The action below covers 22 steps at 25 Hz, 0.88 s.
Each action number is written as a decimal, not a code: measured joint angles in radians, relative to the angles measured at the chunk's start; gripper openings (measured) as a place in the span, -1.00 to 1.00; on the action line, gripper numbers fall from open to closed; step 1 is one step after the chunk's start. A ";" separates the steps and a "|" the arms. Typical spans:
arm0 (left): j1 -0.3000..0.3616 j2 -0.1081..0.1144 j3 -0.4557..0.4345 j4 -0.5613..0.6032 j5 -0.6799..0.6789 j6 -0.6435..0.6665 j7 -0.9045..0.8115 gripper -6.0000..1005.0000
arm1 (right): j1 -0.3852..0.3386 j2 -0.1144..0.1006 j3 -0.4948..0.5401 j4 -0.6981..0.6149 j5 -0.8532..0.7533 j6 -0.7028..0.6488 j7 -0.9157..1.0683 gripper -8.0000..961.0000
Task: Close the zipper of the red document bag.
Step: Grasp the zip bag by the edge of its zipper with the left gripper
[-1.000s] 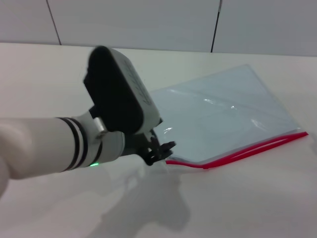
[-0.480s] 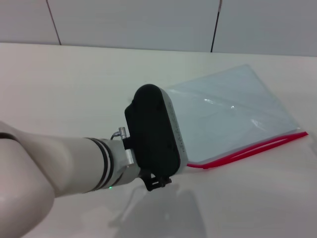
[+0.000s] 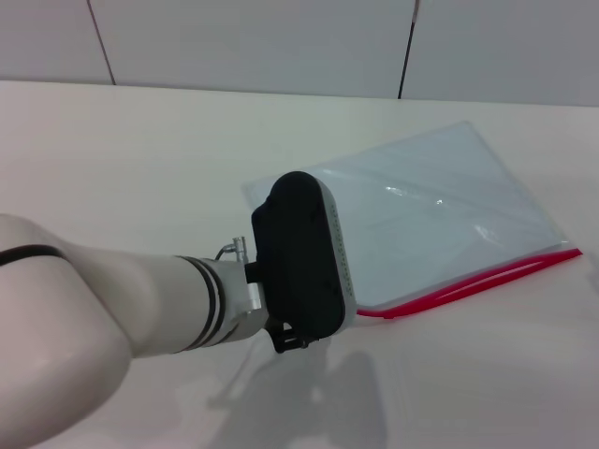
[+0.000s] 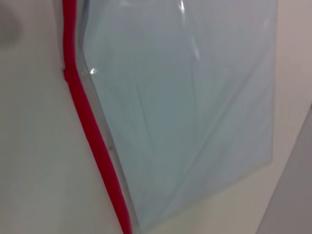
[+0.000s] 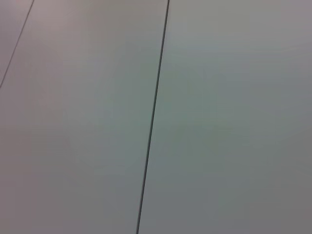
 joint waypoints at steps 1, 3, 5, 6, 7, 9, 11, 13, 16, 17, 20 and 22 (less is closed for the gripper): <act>-0.002 -0.001 0.000 -0.008 0.000 -0.012 0.009 0.14 | 0.000 0.000 0.000 0.000 0.000 -0.001 0.000 0.60; -0.004 -0.003 0.000 -0.029 0.000 -0.043 0.039 0.14 | -0.001 0.000 0.000 0.000 0.000 -0.002 0.000 0.60; -0.005 -0.005 0.001 -0.054 -0.001 -0.077 0.075 0.14 | -0.001 0.000 0.000 0.000 0.000 -0.002 0.000 0.60; -0.005 -0.007 0.002 -0.062 -0.003 -0.090 0.091 0.14 | -0.001 0.000 0.000 0.000 0.000 -0.002 0.000 0.60; -0.005 -0.008 0.005 -0.070 -0.006 -0.103 0.106 0.14 | -0.001 0.000 0.000 0.000 0.000 -0.002 0.000 0.60; -0.005 -0.009 0.014 -0.087 -0.008 -0.127 0.126 0.14 | -0.001 0.000 0.000 0.000 0.000 -0.002 0.000 0.60; -0.008 -0.009 0.022 -0.104 -0.008 -0.153 0.138 0.14 | -0.001 0.000 0.000 0.001 0.000 -0.002 0.000 0.60; -0.013 -0.009 0.026 -0.129 -0.008 -0.184 0.153 0.14 | -0.001 0.000 0.000 0.001 0.000 -0.002 0.000 0.60; -0.019 -0.012 0.028 -0.161 -0.009 -0.218 0.165 0.14 | -0.001 0.000 0.000 0.002 0.000 -0.002 0.000 0.60; -0.020 -0.013 0.027 -0.166 -0.010 -0.223 0.166 0.14 | -0.001 0.000 -0.001 0.002 0.000 -0.002 0.000 0.60; -0.024 -0.010 0.028 -0.180 -0.011 -0.250 0.167 0.14 | -0.001 0.000 -0.005 0.003 0.000 -0.002 0.000 0.60; -0.029 -0.005 0.034 -0.188 -0.015 -0.266 0.174 0.14 | 0.000 0.000 -0.005 0.004 0.000 -0.002 0.000 0.60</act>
